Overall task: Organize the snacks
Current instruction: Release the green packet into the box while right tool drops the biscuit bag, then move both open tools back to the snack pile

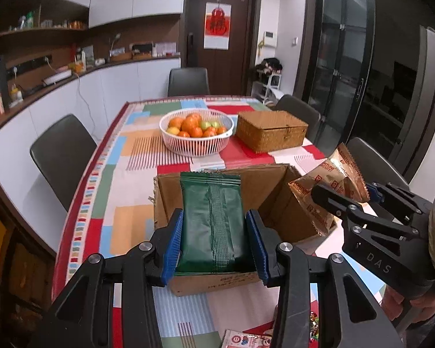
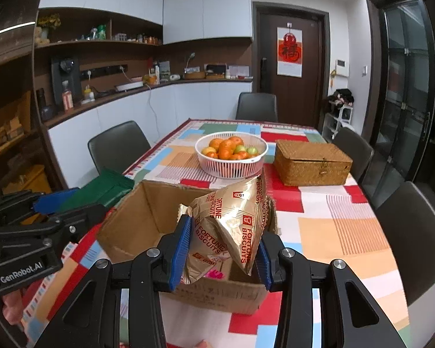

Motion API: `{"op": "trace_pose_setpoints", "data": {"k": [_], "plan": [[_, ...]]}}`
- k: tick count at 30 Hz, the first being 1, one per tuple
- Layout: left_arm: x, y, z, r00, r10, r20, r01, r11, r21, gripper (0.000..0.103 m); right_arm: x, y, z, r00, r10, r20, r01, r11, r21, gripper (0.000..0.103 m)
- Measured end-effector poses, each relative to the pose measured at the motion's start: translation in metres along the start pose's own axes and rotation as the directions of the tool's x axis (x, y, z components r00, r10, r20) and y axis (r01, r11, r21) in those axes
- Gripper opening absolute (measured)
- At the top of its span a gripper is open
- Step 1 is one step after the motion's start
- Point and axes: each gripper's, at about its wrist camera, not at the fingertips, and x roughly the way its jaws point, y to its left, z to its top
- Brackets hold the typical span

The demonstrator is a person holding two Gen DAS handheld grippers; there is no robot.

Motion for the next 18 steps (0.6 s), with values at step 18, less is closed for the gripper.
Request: {"op": "trace_pose_setpoints", "data": {"k": [18], "plan": [[-0.005,-0.008,-0.016,0.997,0.072,-0.006,-0.072,0.997,0.039,0.066,0.013,-0.007,-0.011,0.998,-0.049,-0.041,0.05,0.999,0.019,0.063]]}}
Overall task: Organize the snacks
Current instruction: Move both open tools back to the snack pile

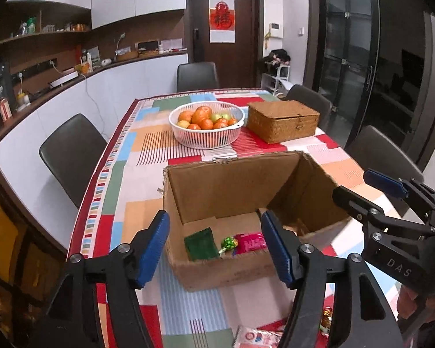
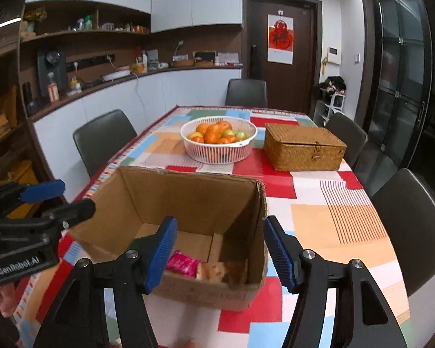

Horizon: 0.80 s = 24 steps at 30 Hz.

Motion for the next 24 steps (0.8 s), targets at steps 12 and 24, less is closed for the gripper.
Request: {"op": "trace_pose_setpoints", "data": {"k": [12,24], "plan": [[-0.072,-0.004,-0.045,0.997,0.001,0.075,-0.002,1.0,0.018,0.07,-0.065,0.022,-0.027,0.995,0.062,0.072,-0.06,0.998,-0.022,0.067],[-0.103,0.003,-0.119,0.999,0.034,-0.021,-0.033,0.999,0.016,0.071,-0.09,0.058,-0.079,0.992,0.127,-0.009,-0.127,0.983,-0.132,0.072]]}}
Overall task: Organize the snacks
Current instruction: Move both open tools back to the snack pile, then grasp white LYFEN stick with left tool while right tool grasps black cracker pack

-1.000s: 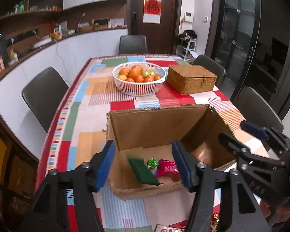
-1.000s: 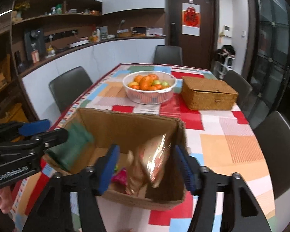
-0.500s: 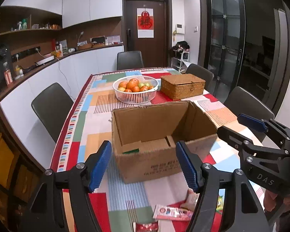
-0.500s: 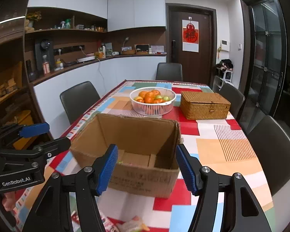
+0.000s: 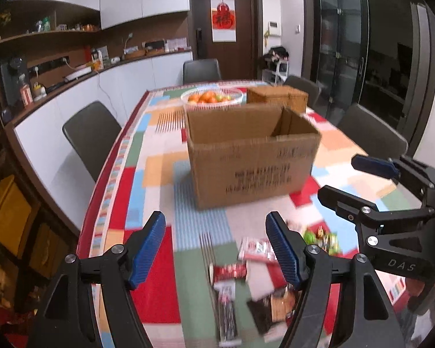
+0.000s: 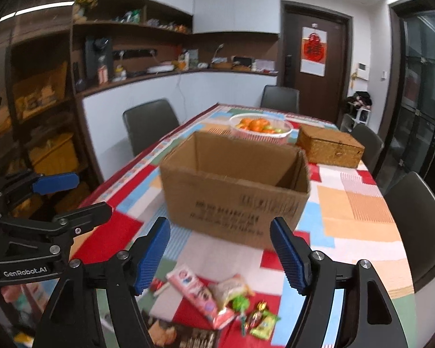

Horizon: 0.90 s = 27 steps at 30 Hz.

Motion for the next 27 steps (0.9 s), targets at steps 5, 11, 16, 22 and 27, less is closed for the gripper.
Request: {"op": "trace_pose_setpoints", "data": {"k": [5,11,16,22,27], "plan": [[-0.002,0.0,-0.027,0.999,0.013,-0.053,-0.013,1.0,0.002,0.071,0.001,0.018,-0.022,0.997,0.036,-0.074,-0.041,0.996,-0.073,0.072],[0.0,0.0,-0.06,0.992,0.01,-0.125,-0.011,1.0,-0.007,0.071,0.005,0.038,-0.048,0.982,0.077,-0.17,-0.103,0.983,-0.152,0.072],[0.005,-0.001,-0.085,0.981,-0.001,-0.192,-0.003,1.0,-0.02,0.071,0.011,0.054,-0.071,0.963,0.091,-0.254,-0.153,0.959,-0.238,0.072],[0.015,-0.003,-0.106,0.968,-0.016,-0.252,0.007,0.999,-0.039,0.071,0.02,0.065,-0.098,0.936,0.084,-0.342,-0.201,0.924,-0.324,0.072],[0.018,-0.004,-0.114,0.967,-0.001,-0.255,-0.006,1.0,-0.027,0.071,0.024,0.074,-0.115,0.92,0.058,-0.387,-0.227,0.885,-0.407,0.072]]}}
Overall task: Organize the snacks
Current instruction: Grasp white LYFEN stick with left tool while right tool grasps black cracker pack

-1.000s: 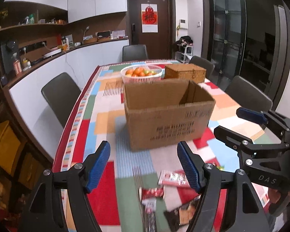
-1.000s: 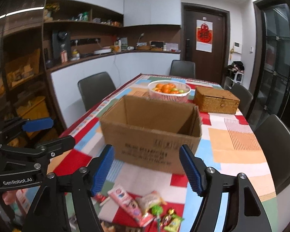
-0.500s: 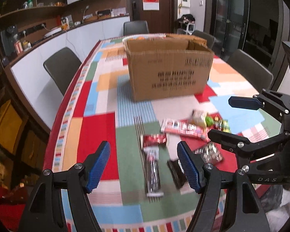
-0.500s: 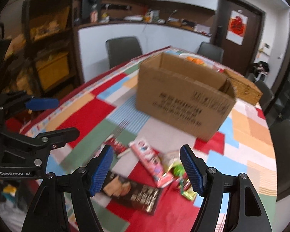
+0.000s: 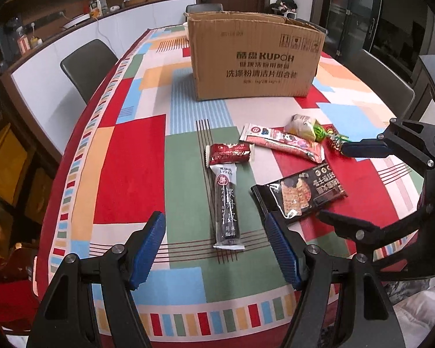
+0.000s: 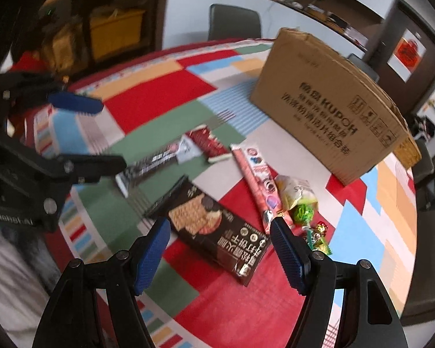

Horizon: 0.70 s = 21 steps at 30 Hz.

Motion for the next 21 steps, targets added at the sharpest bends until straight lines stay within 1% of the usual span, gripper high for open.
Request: {"op": "trace_pose_setpoints", "data": {"k": [4,7,11,13,16,19,21], "plan": [[0.005,-0.005,-0.006,0.999,0.033,0.018,-0.034,0.998,0.049,0.07,0.005,0.014,-0.005,1.0,-0.021,-0.007,0.02,0.991,-0.129,0.072],[0.011,-0.01,-0.008,0.999,0.026,0.019,-0.027,0.997,0.078,0.069,0.01,0.024,-0.008,1.0,-0.027,0.0,0.027,0.97,-0.242,0.072],[0.02,-0.011,-0.006,1.0,0.014,0.003,-0.014,0.996,0.089,0.066,0.016,0.03,-0.009,1.0,-0.022,0.017,0.027,0.94,-0.34,0.072],[0.028,-0.008,-0.003,1.0,-0.004,-0.019,0.005,0.997,0.074,0.063,0.021,0.029,-0.007,1.0,-0.008,0.016,0.013,0.934,-0.356,0.072],[0.037,-0.006,0.002,0.999,-0.025,-0.042,0.027,0.998,0.056,0.059,0.031,0.023,-0.003,0.999,0.047,-0.007,-0.046,0.937,-0.347,0.072],[0.047,-0.003,0.006,0.997,-0.051,-0.063,0.053,0.998,0.034,0.056,0.039,0.014,0.003,0.992,0.12,-0.033,-0.124,0.944,-0.305,0.072],[0.053,-0.001,0.009,0.995,-0.062,-0.077,0.063,0.998,0.014,0.051,0.046,0.006,0.007,0.985,0.166,-0.052,-0.174,0.948,-0.266,0.072]]}}
